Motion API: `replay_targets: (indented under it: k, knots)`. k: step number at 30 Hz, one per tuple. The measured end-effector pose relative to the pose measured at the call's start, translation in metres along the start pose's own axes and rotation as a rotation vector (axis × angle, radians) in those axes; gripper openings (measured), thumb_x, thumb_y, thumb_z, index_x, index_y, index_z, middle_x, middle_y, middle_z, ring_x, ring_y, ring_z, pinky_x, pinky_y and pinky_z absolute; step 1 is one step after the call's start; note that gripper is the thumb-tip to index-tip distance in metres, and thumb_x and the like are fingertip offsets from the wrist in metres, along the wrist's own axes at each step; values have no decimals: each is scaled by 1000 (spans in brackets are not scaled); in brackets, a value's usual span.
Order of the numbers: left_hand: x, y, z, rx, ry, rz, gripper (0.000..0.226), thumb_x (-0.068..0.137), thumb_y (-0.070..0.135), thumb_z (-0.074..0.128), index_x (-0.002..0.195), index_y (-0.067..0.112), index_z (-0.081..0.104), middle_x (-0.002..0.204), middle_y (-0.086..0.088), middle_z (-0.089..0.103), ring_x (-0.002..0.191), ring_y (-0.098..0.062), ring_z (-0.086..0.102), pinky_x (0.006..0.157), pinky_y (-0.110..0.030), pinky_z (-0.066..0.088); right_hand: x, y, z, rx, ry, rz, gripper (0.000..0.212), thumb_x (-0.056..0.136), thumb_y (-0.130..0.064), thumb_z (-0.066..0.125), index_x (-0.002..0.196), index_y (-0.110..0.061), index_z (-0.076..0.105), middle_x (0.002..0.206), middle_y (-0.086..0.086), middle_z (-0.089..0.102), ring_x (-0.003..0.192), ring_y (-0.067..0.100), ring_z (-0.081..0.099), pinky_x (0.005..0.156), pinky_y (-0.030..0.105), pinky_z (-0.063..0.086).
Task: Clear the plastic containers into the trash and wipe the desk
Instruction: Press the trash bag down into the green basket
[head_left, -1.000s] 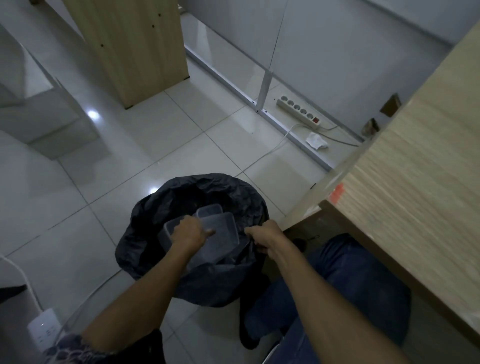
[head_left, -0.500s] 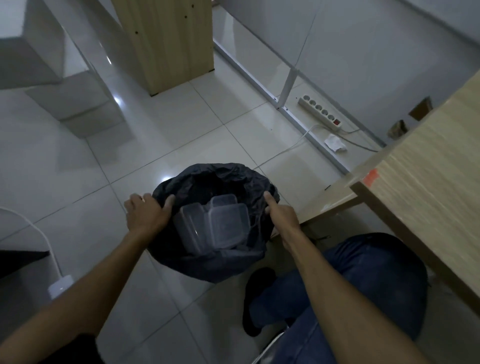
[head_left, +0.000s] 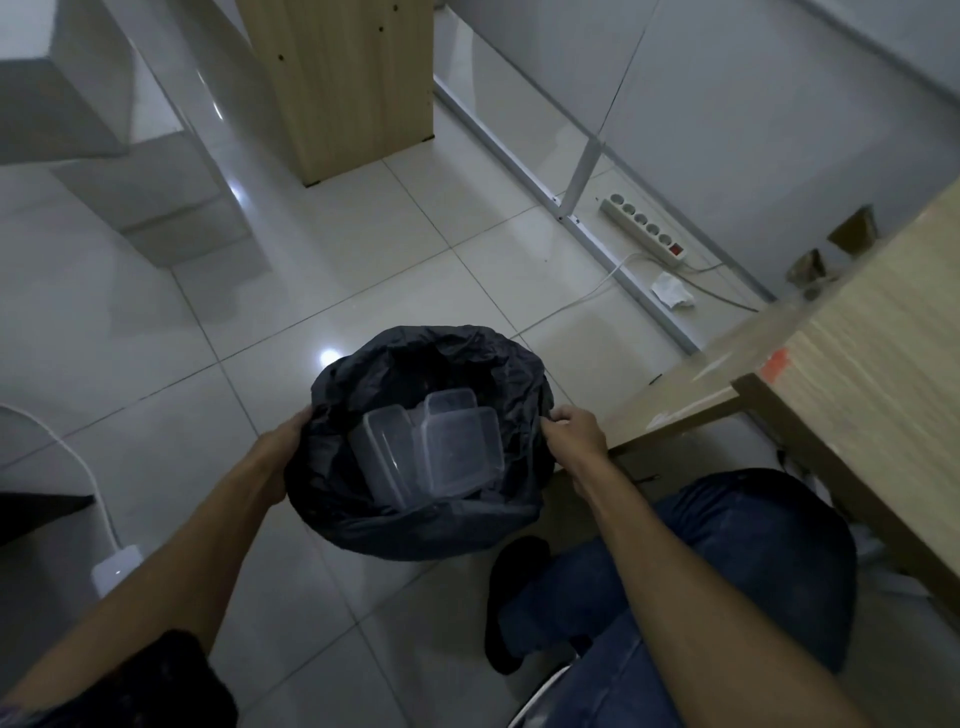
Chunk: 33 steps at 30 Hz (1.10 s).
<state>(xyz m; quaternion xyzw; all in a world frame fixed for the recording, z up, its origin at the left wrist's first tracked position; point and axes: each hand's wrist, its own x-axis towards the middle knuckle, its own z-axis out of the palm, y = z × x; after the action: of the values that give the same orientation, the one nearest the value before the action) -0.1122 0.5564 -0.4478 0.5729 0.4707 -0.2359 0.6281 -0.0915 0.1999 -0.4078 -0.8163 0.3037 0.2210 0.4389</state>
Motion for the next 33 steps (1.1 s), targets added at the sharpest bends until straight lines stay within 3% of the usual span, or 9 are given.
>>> replay_targets:
  k: [4,7,9,12,14,20,25,29,33]
  knots:
    - [-13,12,-2,110,275,78,62,82,22,85,125,-14,59,123,-19,68,105,-37,69,91,-38,55,-7,-13,-10,193,79,-65,18,94,-20,57,77,-15,52,75,3,55,73,19,51,58,29,35]
    - [-29,21,0,225,268,99,53,78,20,88,115,-8,65,116,-17,70,96,-32,67,87,-36,55,-10,-15,-14,260,120,5,24,99,-27,47,101,-8,62,99,9,65,86,24,59,70,32,49]
    - [-36,18,-3,257,163,80,49,75,24,90,110,0,65,108,-11,70,90,-28,65,79,-35,53,-13,-12,-14,263,38,53,51,96,-45,57,129,-6,56,125,15,64,105,31,62,90,44,57]
    - [-45,1,-15,230,7,31,75,62,50,93,121,13,64,120,-7,70,104,-27,66,82,-41,56,-24,-6,-15,216,-253,117,120,75,-61,82,159,-5,18,155,15,43,134,35,51,106,47,49]
    - [-46,-13,-21,237,-38,-35,84,63,63,88,130,23,56,130,-2,63,117,-31,61,89,-52,55,-28,-2,-14,11,-369,148,130,73,-62,83,162,-3,7,162,16,33,141,37,44,111,46,45]
    - [-59,-36,-9,656,32,-154,76,89,59,69,144,11,47,142,-21,55,120,-45,58,93,-61,52,-36,-3,-12,-277,-519,191,76,103,-52,49,157,-1,31,155,19,44,136,38,50,113,46,44]
    - [-67,-35,-5,738,158,-10,46,93,35,69,120,0,60,112,-23,67,86,-40,70,69,-49,64,-45,-21,-23,-10,-458,266,28,107,-25,51,105,1,62,93,12,68,80,28,66,76,39,59]
    - [-72,-15,-2,700,293,84,41,86,37,73,96,-2,63,92,-19,69,72,-33,70,68,-40,64,-38,-28,-25,153,-384,201,47,99,-27,68,130,5,57,111,16,69,93,32,70,71,38,61]
    - [-54,3,0,87,258,49,55,67,14,83,113,-9,64,103,-21,71,89,-37,72,84,-46,62,-29,-27,-15,281,-299,119,69,86,-36,79,140,1,55,125,16,69,103,33,71,87,44,61]
